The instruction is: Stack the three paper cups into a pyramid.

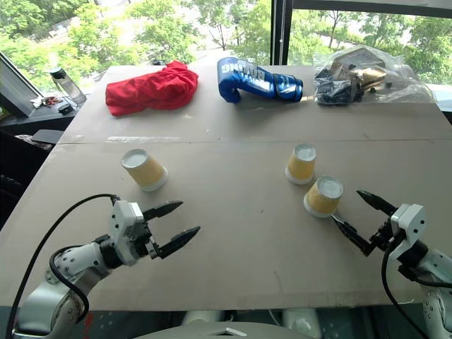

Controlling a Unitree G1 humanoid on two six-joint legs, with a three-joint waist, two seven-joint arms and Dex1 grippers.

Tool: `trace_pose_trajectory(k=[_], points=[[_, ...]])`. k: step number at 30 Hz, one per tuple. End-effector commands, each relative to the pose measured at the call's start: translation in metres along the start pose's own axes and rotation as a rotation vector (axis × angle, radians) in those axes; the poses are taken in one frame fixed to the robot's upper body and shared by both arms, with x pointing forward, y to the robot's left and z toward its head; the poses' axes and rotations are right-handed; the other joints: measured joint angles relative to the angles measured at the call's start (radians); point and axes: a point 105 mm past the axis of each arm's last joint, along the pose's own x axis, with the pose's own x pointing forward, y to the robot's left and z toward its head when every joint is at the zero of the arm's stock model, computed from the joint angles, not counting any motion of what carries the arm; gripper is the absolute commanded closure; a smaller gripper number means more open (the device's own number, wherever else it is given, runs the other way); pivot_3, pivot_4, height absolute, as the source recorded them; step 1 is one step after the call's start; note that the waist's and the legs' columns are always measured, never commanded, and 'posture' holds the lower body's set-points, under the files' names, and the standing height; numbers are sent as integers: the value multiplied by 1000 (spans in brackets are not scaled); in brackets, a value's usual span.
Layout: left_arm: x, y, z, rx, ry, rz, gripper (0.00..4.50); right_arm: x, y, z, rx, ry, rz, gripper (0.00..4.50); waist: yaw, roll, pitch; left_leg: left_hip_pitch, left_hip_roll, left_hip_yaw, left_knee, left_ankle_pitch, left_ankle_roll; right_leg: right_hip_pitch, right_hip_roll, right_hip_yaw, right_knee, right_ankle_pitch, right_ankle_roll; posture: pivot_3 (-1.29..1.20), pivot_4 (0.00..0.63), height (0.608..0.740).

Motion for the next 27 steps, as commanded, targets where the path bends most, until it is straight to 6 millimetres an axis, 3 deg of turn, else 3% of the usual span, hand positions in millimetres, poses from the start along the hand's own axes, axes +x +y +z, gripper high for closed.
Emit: trace_pose_trajectory(k=[1, 7, 17, 21, 23, 24, 27], points=[[2, -2, 36, 56, -67, -90, 26, 12, 1, 11, -30, -22, 15, 0, 0, 0, 0, 0, 0, 0, 0, 0, 0, 0, 0, 0, 0, 0, 0, 0, 150, 740], [7, -5, 67, 105, -91, -181, 26, 31, 3, 21, -26, -69, 0, 0, -3, -1, 2, 0, 0, 1, 1, 0, 0, 0, 3, -1, 1, 0, 1, 0, 150, 740], [15, -11, 74, 127, -91, -209, 26, 43, 10, 19, 15, -62, 39, 0, -3, -2, 3, 1, 1, 1, 1, 0, 0, 0, 5, -1, 2, 0, 1, 0, 150, 740], [17, -10, 77, 131, -94, -211, 0, 46, 11, 20, 36, -65, 44, 1278, -2, -2, 3, 0, 1, 0, 1, 0, 0, 0, 5, -1, 2, 0, 1, 0, 150, 740], [16, -10, 78, 132, -95, -212, 0, 46, 11, 20, 37, -65, 44, 2330, -2, -2, 3, 0, 1, 0, 1, 0, 0, 0, 5, -1, 2, 0, 1, 0, 150, 740], [16, -10, 78, 132, -93, -211, 0, 46, 12, 20, 38, -64, 46, 2553, -2, -2, 3, 0, 1, 0, 1, 0, 0, 0, 5, -1, 2, 0, 1, 0, 150, 740], [15, -9, 77, 131, -84, -205, 0, 47, 13, 21, 26, -66, 52, 2584, -3, -2, 3, 0, 1, 0, 1, 0, 0, 0, 6, -1, 2, 0, 1, 0, 150, 740]])
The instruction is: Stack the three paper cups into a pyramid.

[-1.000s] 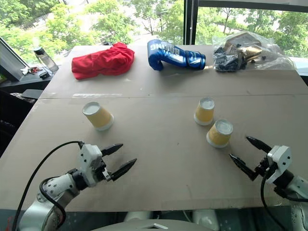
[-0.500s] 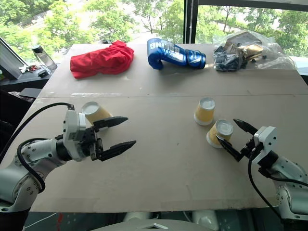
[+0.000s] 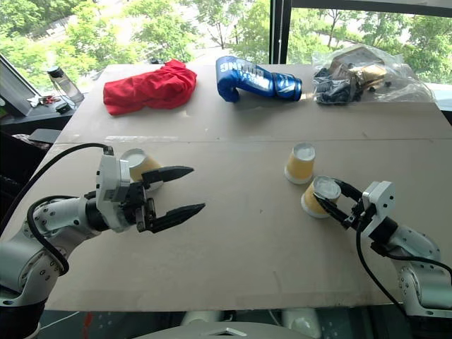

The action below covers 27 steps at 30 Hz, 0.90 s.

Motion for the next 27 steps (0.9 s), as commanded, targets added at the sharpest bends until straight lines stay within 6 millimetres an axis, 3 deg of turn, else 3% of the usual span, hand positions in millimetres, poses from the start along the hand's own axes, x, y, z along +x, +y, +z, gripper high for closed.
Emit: trace_pose_trajectory(k=[1, 4, 9, 12, 19, 27], points=[[0, -3, 7, 32, -8, -9, 0, 7, 4, 15, -40, -48, 20, 2584, 0, 0, 0, 0, 0, 0, 0, 0, 0, 0, 0, 0, 0, 0, 0, 0, 150, 740], [-3, -2, 5, 34, 3, -1, 0, 19, 11, 22, -48, -68, 53, 2584, -3, 0, 0, 0, 0, 0, 0, 0, 0, 0, 0, 1, 1, 0, 0, 0, 150, 740], [-12, 5, 6, 44, 15, 42, 0, 57, 37, 32, -27, -84, 179, 2584, -5, -1, 1, 1, 1, 0, 0, 0, 0, -1, 2, 1, 3, 0, 0, 0, 150, 740], [-25, 14, 3, 38, 39, 117, 0, 95, 53, 32, -17, -62, 219, 2584, -7, -5, 4, 1, 2, 0, 0, 0, 0, -3, 3, 2, 5, 0, 0, 0, 150, 740], [-40, 26, -9, -38, 111, 298, 0, 149, 55, 31, -28, -42, 170, 2584, 1, -8, 6, -10, 1, -1, 3, 2, -3, -15, 2, 2, 12, 0, 0, 0, 150, 740], [-43, 20, -15, -90, 104, 325, 0, 178, 62, 31, -48, -22, 175, 2584, -7, -9, 6, -14, 2, -1, 7, 4, -7, -20, 3, 2, 16, 0, 0, 0, 150, 740]])
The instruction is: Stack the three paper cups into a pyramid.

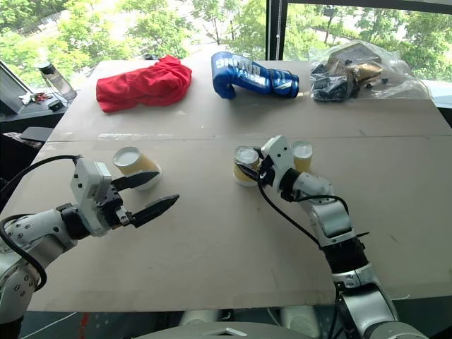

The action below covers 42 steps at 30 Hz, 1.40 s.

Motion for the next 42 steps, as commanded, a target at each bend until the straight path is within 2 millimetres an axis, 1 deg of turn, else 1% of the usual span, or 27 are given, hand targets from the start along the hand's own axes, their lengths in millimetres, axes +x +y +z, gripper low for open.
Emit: trace_pose_trajectory(k=[1, 2, 4, 5, 6, 11, 14, 15, 17, 20, 23, 28, 33, 36, 39, 41, 42], points=[[-4, -4, 10, 28, -39, -8, 0, 7, -1, 9, -43, -28, -8, 2584, 0, 0, 0, 0, 0, 0, 0, -1, 1, 0, 0, 0, 0, 0, 0, 0, 150, 740], [-4, -6, 10, 22, -42, -16, 0, 8, -1, 12, -47, -36, -6, 1567, 0, 0, 0, 0, 0, 0, 0, -1, 2, 0, 0, 0, 1, 0, 0, 0, 150, 740], [-4, -8, 10, 20, -47, -33, 0, 6, -2, 20, -45, -71, -7, 744, 0, 0, 0, 0, 0, 0, 0, -1, 2, 0, 0, 0, 1, 0, 0, 0, 150, 740], [-4, -8, 11, 22, -51, -40, 0, 3, -3, 24, -45, -89, -10, 200, 0, 0, 0, 0, 0, 0, 0, -1, 2, 0, 0, 0, 1, 0, 0, 0, 150, 740], [-3, -9, 12, 27, -58, -51, 0, -1, -5, 29, -58, -106, -20, 89, 0, 0, 0, 0, 0, 0, 0, -1, 2, 0, 0, 0, 0, 0, 0, 0, 150, 740], [3, -12, 22, 34, -105, -111, 0, -25, -14, 43, -165, -137, -85, 89, 5, 0, 0, -1, 0, -1, 0, -1, 2, 0, -1, -1, 0, 0, 0, 0, 150, 740], [12, -13, 33, 45, -134, -163, 0, -51, -29, 52, -233, -164, -204, 89, 6, 0, 0, 0, -1, 0, 0, -1, 2, 0, -1, -1, 0, 0, 0, 0, 150, 740], [16, -14, 36, 52, -141, -184, 0, -63, -39, 49, -258, -145, -274, 89, 8, 0, 0, 0, -1, 0, 0, -1, 2, 0, -1, -1, 0, 0, 0, 0, 150, 740], [23, -14, 41, 61, -148, -213, 0, -79, -52, 42, -280, -109, -366, 89, 6, -1, 0, 0, -1, -1, 0, -1, 2, 1, -1, -1, 0, 0, 0, 0, 150, 740], [29, -16, 45, 73, -152, -244, 0, -91, -62, 32, -252, -79, -446, 89, -7, 0, 0, 0, -2, 2, 0, -1, 1, 0, 1, 2, 1, 0, 0, 0, 150, 740], [32, -15, 49, 82, -155, -256, 0, -93, -66, 26, -200, -75, -492, 89, -17, 0, 0, 0, -1, 2, 0, 1, -2, -1, 3, 2, 2, 0, 0, 0, 150, 740], [34, -17, 53, 89, -154, -273, 0, -89, -61, 15, -55, -84, -478, 89, -19, 0, 0, 0, 0, 1, 0, 1, -1, -1, 4, 2, 2, 0, 0, 0, 150, 740], [35, -16, 53, 98, -147, -268, 0, -83, -54, 9, -33, -85, -446, 89, -18, 0, 0, 0, 0, 2, 0, 1, -1, -1, 2, 3, 1, 0, 0, 0, 150, 740], [36, -19, 54, 102, -143, -266, 0, -81, -56, 0, -24, -56, -459, 89, -18, 0, 0, 0, 0, 1, 0, 1, -1, -1, 2, 2, 1, 0, 0, 0, 150, 740], [37, -20, 56, 104, -147, -266, 0, -81, -57, -2, -21, -56, -460, 89, -18, 0, 0, 0, 0, 1, 0, 1, -1, -1, 2, 2, 1, 0, 0, 0, 150, 740], [37, -21, 57, 105, -147, -265, 0, -80, -57, -2, -17, -63, -452, 607, -18, 0, 0, 0, 0, 1, 0, 1, -2, -1, 2, 3, 1, 0, 0, 0, 150, 740], [36, -20, 57, 105, -147, -263, 0, -80, -55, -1, -18, -68, -445, 970, -18, 0, 0, 0, 0, 1, 0, 1, -2, -1, 2, 3, 1, 0, 0, 0, 150, 740]])
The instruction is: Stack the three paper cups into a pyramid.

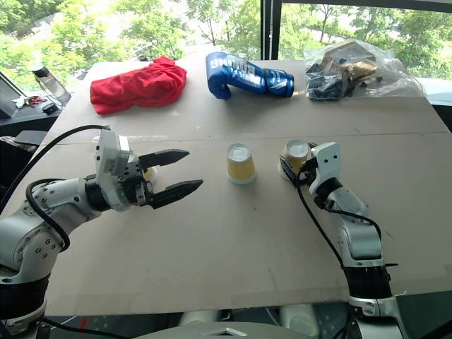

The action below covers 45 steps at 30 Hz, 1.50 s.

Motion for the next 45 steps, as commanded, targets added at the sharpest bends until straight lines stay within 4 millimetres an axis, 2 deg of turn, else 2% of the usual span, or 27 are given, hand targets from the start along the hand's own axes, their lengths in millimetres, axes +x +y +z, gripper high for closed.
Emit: trace_pose_trajectory(k=[1, 3, 4, 9, 12, 19, 36, 37, 38, 41, 45], points=[[1, -5, 13, 51, -21, -15, 0, -1, 2, 12, -12, -60, 12, 1507, 0, 0, 0, 0, 0, 0, 0, 0, 0, 0, 0, 0, 0, 0, 0, 0, 150, 740], [1, -5, 14, 52, -21, -14, 0, 0, 4, 13, -5, -65, 21, 2300, 0, 0, 0, 0, 0, 0, 0, 0, 0, 0, 0, 0, 0, 0, 0, 0, 150, 740], [1, -5, 14, 53, -22, -13, 0, 0, 5, 14, -7, -66, 26, 2434, 0, 0, 0, 0, 0, 0, 0, 0, 0, 0, 0, 0, 0, 0, 0, 0, 150, 740], [2, -6, 15, 57, -24, -20, 0, 3, 12, 17, -8, -78, 58, 2434, 0, 0, 0, 0, 0, 0, 0, 0, 0, 0, 0, 0, 0, 0, 0, 0, 150, 740], [-1, -7, 14, 66, -16, -32, 0, 7, 28, 20, -2, -78, 145, 2434, -1, 0, 0, 0, 0, 0, 0, 0, 0, 0, 0, 0, 0, 0, 0, 0, 150, 740], [-10, -10, 8, 60, 7, -28, 0, 12, 48, 10, -25, -21, 258, 2434, -1, 0, 0, 0, 0, 0, 0, 0, 0, 0, 0, 0, 0, 0, 0, 0, 150, 740], [-11, -14, 8, 57, 0, -35, 0, 23, 54, 10, -5, -18, 280, 2434, -2, 0, 0, 0, 0, 0, 0, -1, 1, 0, 0, 0, 1, 0, 0, 0, 150, 740], [-11, -14, 7, 58, 5, -36, 0, 22, 54, 10, -2, -14, 279, 1635, -2, 0, 0, 0, 0, 0, 0, -1, 1, 0, 0, 0, 1, 0, 0, 0, 150, 740], [-11, -14, 6, 58, 8, -37, 0, 22, 54, 9, -1, -12, 279, 1408, -2, 0, 0, 0, 0, 0, 0, -1, 1, 0, 0, 0, 1, 0, 0, 0, 150, 740], [-12, -14, 3, 56, 14, -38, 0, 22, 52, 8, -6, -7, 277, 160, -1, 0, 0, 0, 0, 0, 0, -1, 1, 0, 0, 0, 1, 0, 0, 0, 150, 740], [-13, -14, 1, 56, 19, -40, 0, 21, 48, 10, -7, -13, 268, 70, -1, 0, 0, 0, 0, 0, 0, -1, 1, 0, 0, 0, 1, 0, 0, 0, 150, 740]])
